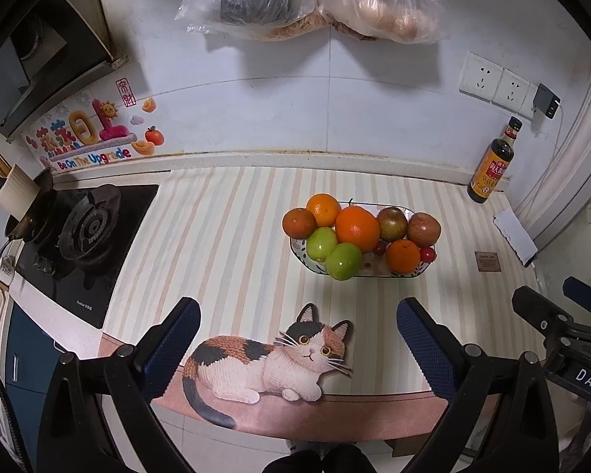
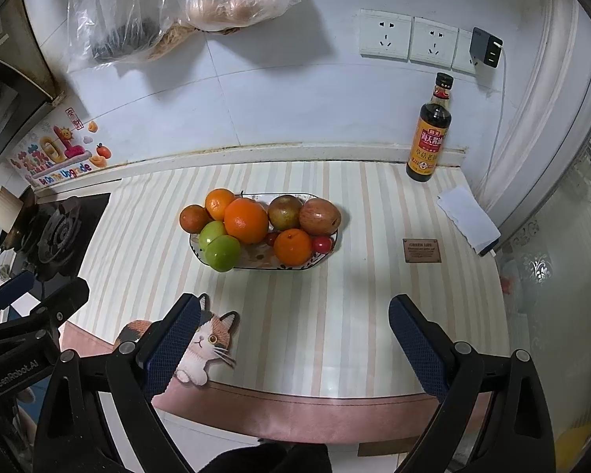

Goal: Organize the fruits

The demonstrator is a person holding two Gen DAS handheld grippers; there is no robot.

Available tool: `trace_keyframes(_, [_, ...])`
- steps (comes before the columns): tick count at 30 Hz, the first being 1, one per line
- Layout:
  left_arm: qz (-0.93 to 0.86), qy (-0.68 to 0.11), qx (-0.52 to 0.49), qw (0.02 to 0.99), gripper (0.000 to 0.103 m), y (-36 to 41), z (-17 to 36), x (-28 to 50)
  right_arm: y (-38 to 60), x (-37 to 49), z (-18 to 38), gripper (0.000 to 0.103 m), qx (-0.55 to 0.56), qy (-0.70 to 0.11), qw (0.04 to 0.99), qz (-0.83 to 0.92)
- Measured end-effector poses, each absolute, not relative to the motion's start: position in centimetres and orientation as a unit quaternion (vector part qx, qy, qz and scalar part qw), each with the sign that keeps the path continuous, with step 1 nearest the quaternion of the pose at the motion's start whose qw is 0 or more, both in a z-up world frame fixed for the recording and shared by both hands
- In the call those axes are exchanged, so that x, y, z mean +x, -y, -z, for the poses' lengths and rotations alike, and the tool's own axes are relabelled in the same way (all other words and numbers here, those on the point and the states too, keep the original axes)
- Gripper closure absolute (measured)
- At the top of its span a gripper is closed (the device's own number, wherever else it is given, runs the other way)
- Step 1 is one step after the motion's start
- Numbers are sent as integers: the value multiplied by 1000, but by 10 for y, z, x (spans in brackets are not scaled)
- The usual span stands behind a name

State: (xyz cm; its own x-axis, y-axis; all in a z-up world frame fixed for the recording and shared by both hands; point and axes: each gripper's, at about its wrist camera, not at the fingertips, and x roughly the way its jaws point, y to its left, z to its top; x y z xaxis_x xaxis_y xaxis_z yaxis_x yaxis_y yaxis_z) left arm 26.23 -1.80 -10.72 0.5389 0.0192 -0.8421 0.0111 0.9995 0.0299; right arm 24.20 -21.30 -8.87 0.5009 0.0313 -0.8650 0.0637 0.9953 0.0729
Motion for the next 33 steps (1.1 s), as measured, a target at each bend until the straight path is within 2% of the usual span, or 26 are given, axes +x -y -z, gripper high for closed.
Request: trace_keyframes(33, [-2,-471,21,882,1,18,100,258,216,240,84,5,38,-500,865,7])
